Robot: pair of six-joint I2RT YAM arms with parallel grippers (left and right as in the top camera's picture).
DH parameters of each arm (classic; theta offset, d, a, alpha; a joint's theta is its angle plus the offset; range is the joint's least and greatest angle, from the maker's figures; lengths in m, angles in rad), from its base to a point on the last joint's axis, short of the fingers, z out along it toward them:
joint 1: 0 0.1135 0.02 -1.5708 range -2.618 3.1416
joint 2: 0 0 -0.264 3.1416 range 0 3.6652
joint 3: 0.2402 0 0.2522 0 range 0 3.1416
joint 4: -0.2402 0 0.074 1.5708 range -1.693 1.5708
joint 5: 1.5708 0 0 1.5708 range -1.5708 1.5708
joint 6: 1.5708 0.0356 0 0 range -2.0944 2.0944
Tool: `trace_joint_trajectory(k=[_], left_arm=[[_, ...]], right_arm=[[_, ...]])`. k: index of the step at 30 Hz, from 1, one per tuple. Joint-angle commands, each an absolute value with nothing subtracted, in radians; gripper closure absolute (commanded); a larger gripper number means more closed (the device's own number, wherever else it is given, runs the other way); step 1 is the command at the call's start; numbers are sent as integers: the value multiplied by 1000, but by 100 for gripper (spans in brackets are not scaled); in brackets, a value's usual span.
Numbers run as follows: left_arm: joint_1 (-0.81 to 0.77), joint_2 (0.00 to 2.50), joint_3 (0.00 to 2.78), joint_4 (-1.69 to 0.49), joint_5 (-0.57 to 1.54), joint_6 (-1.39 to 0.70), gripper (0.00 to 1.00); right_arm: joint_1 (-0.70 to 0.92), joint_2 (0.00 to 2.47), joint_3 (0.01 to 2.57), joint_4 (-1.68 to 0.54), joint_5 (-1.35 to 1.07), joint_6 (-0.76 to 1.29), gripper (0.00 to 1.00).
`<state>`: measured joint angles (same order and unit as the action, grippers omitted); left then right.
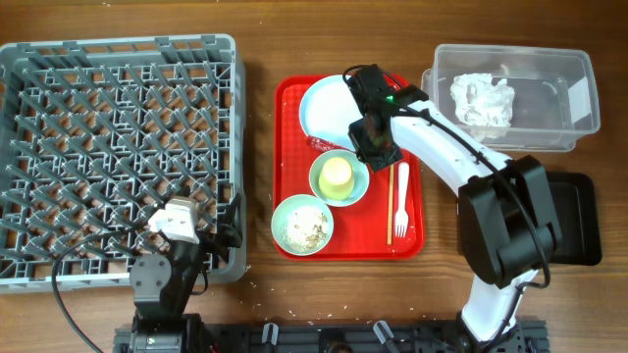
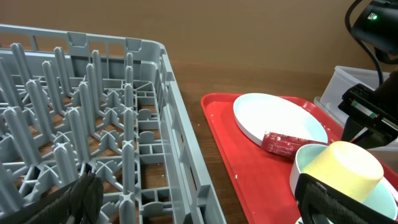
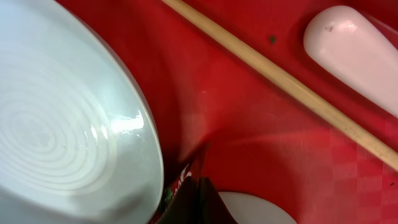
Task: Sort waste into correct bins and load items into the dishwasher rack
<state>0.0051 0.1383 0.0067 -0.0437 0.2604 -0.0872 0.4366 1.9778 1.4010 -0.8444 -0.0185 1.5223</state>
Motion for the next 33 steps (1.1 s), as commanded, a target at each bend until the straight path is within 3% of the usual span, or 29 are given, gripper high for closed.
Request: trace_joint_trajectory(k=[1, 7, 12, 18, 24, 30, 31, 32, 33], left_arm=[[9, 134, 6, -50, 273, -74, 0], [9, 134, 6, -50, 272, -75, 0], [9, 134, 6, -50, 272, -74, 0], [9, 134, 6, -50, 273, -75, 0], [9, 134, 6, -50, 272, -74, 0], [9, 134, 6, -50, 272, -75, 0], [9, 134, 6, -50, 273, -74, 0], [9, 134, 6, -50, 273, -74, 0], [9, 134, 6, -50, 272, -75, 0]], right_arm=[[403, 1966, 1401, -850, -23, 1485, 96], [208, 1767, 1527, -850, -139, 1150, 96], [-40, 1610, 1530, -845, -148, 1127, 96], [-229, 1631, 1530, -775, 169, 1046, 96], [-228, 1704, 1530, -668, 144, 778, 26], [-176, 1709, 1530, -577, -660, 267, 21], [-143, 1709, 1530, -575, -722, 225, 15], [-108, 1709, 1530, -582, -731, 192, 2], [-66, 1709, 1530, -590, -730, 150, 0]])
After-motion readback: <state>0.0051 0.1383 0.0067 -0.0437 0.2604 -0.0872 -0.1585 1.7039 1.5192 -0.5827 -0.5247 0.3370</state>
